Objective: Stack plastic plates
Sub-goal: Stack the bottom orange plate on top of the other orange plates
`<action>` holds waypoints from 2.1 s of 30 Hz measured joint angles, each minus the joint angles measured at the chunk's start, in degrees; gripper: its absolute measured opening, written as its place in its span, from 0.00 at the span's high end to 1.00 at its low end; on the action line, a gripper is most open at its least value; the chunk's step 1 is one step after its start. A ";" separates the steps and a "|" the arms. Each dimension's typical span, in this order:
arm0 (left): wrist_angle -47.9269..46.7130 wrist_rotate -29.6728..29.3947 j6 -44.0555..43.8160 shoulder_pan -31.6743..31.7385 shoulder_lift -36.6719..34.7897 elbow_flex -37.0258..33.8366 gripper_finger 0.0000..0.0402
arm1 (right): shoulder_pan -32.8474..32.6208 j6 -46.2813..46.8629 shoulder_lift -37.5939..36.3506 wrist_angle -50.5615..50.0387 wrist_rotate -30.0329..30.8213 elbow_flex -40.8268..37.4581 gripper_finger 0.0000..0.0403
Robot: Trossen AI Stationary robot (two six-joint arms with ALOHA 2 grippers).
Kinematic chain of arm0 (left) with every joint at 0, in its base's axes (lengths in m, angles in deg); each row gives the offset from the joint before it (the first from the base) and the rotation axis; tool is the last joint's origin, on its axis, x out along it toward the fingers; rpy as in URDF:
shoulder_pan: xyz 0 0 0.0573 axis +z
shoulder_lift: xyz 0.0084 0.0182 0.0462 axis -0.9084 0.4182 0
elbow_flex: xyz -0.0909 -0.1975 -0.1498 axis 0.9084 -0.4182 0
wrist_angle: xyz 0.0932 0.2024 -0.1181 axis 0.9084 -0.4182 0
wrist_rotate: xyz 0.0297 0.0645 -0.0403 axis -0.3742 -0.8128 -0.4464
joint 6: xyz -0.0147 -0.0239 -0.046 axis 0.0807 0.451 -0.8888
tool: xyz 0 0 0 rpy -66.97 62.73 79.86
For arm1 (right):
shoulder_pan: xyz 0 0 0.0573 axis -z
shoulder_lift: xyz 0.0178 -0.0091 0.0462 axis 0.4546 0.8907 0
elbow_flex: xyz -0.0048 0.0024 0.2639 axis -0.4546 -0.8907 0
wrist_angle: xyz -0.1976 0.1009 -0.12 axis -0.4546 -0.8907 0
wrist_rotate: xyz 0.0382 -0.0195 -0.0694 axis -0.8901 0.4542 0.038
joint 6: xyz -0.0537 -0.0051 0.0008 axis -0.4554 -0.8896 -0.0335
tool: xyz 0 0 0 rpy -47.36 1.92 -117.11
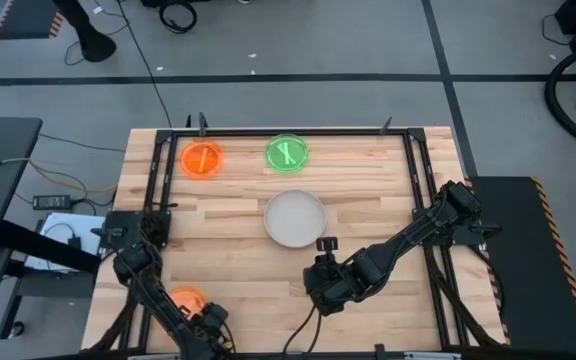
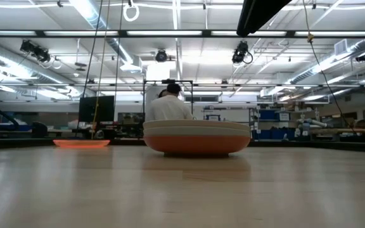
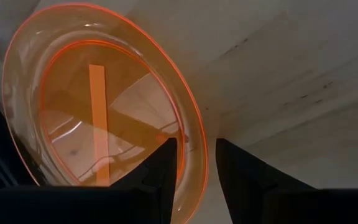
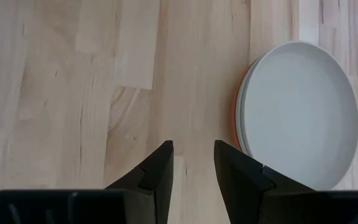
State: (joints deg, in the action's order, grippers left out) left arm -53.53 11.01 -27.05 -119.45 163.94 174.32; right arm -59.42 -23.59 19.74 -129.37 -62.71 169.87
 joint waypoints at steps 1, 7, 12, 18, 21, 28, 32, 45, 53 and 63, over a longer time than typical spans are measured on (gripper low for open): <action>0.02 0.37 0.63 0.04 0.25 0.04 0.71 | 0.00 0.02 0.00 0.02 0.00 0.00 0.69; -0.11 0.86 0.44 0.14 0.37 0.07 0.71 | 0.00 0.00 0.00 0.11 0.00 0.00 0.69; 0.08 0.83 0.06 0.13 0.33 0.05 0.78 | 0.00 0.00 0.00 0.43 0.00 0.00 0.69; -1.33 1.01 0.14 0.36 0.59 -0.28 0.97 | 0.00 -0.41 0.00 0.64 0.00 0.00 0.69; -1.27 1.02 0.20 0.31 0.60 -0.24 0.97 | 0.00 -0.44 0.00 0.66 0.00 0.00 0.69; -4.94 -1.48 3.07 1.04 0.48 3.46 0.98 | 0.00 -1.34 0.00 0.65 0.00 0.00 0.69; -11.00 -6.17 7.00 2.05 0.38 7.29 0.99 | 0.00 -1.92 0.00 0.64 0.00 0.00 0.69; -14.69 -22.78 30.24 11.40 -0.54 9.12 0.99 | -2.98 2.28 0.00 -3.88 0.00 0.00 0.69; -14.66 -30.61 47.20 19.54 -1.66 9.10 0.99 | -9.18 12.92 0.00 -12.96 -0.11 0.00 0.69; -14.66 -34.95 53.74 27.71 -13.14 -0.86 0.99 | -14.37 17.39 0.00 -15.86 0.47 0.00 0.69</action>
State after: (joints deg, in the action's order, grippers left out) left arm -68.19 -23.94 26.69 -91.74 150.79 173.46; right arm -73.79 -6.19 19.74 -145.23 -62.24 169.87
